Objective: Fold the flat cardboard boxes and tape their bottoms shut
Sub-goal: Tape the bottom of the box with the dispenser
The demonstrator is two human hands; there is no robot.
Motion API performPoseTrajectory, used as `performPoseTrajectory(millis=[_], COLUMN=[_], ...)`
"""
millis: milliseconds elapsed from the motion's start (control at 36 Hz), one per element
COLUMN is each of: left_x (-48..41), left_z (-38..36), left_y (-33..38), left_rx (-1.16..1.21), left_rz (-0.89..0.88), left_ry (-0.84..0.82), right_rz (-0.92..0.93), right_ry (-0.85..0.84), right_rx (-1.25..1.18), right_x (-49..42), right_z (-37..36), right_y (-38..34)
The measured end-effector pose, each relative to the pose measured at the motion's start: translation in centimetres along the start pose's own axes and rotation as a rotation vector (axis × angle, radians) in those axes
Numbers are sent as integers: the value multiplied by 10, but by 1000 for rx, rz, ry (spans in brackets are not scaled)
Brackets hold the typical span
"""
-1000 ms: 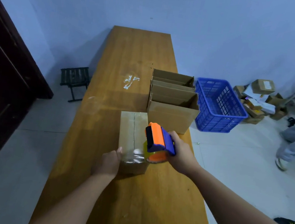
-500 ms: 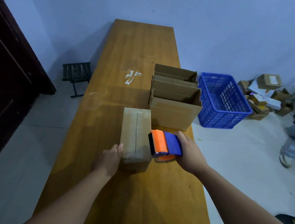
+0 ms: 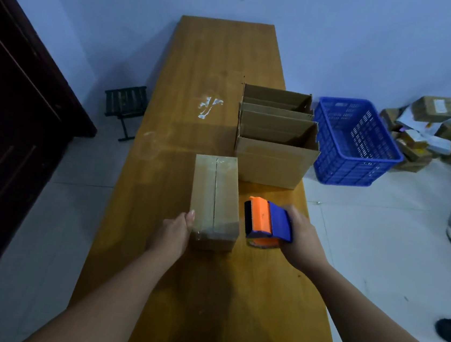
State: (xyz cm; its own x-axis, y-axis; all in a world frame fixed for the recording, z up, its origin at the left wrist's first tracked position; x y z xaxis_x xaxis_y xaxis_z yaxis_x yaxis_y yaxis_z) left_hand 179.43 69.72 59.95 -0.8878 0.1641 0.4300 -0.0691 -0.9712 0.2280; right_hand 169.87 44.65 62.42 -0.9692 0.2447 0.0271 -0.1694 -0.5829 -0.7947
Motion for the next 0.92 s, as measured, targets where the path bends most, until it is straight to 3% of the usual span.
performPoseTrajectory(millis=[556, 722, 806, 917], left_x=[2, 1, 6, 15], left_z=[4, 18, 25, 18], left_y=[2, 9, 26, 49], left_rx=[-63, -212, -259, -577], left_rz=[-18, -20, -140, -455], left_ry=[5, 63, 94, -18], right_rz=[-32, -23, -7, 26], right_ry=[-154, -175, -158, -132], right_rx=[72, 124, 260, 357], right_x=[-4, -3, -3, -4], right_z=[-1, -9, -14, -16], right_y=[30, 38, 39, 42])
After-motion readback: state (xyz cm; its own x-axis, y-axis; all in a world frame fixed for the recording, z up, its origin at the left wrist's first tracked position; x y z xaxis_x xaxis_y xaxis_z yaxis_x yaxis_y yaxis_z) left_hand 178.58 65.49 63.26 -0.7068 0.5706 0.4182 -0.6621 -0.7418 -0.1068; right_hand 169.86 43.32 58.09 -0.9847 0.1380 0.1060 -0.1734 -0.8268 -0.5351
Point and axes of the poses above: each hand's wrist, its own x-axis away from the middle knuckle, its own z-axis out of the back of the hand, y = z × x, the point moved 5 cm from there along -x, towards the middle knuckle, and after that the axes turned 11 degrees about -x, right-handed, at the moved point
